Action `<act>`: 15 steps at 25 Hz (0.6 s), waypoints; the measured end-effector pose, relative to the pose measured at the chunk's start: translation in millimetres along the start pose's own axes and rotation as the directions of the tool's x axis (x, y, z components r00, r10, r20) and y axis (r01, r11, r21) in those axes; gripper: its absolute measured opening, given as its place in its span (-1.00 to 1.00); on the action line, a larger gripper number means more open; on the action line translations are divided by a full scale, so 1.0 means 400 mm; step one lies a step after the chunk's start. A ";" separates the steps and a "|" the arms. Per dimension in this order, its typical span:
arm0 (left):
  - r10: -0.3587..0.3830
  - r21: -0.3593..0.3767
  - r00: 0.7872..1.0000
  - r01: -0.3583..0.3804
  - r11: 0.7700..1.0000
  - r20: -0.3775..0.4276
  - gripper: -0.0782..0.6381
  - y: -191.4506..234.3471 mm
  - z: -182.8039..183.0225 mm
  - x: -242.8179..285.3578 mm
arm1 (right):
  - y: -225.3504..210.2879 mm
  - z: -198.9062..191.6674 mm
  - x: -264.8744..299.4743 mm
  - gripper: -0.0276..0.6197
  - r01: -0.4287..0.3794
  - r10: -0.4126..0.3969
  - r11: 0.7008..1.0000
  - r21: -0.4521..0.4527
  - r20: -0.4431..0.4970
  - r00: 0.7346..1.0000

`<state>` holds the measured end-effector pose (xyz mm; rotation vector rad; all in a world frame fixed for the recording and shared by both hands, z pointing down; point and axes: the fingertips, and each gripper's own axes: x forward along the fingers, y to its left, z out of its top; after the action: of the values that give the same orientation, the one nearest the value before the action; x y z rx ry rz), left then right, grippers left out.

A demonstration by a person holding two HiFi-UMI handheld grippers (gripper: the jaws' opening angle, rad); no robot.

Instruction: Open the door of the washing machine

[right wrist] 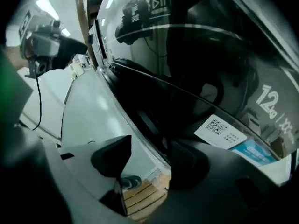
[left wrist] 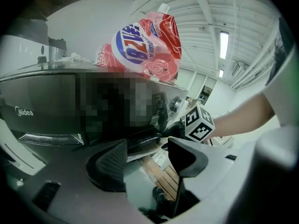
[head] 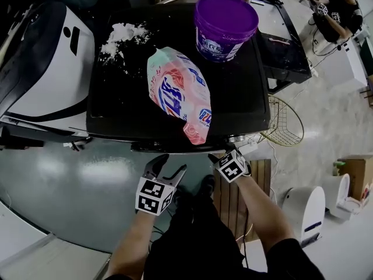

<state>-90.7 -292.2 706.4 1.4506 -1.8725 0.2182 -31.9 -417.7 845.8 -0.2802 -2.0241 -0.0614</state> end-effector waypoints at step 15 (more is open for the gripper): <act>0.058 -0.100 0.998 -0.057 0.993 0.005 0.01 0.050 -0.080 -0.052 | -0.015 -0.023 0.016 -0.51 0.048 -0.068 0.964 -0.261 -0.069 0.995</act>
<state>-92.4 -251.8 721.6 1.3328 -1.9056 0.1445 -27.9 -424.1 856.0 -0.3776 -1.9463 -0.3712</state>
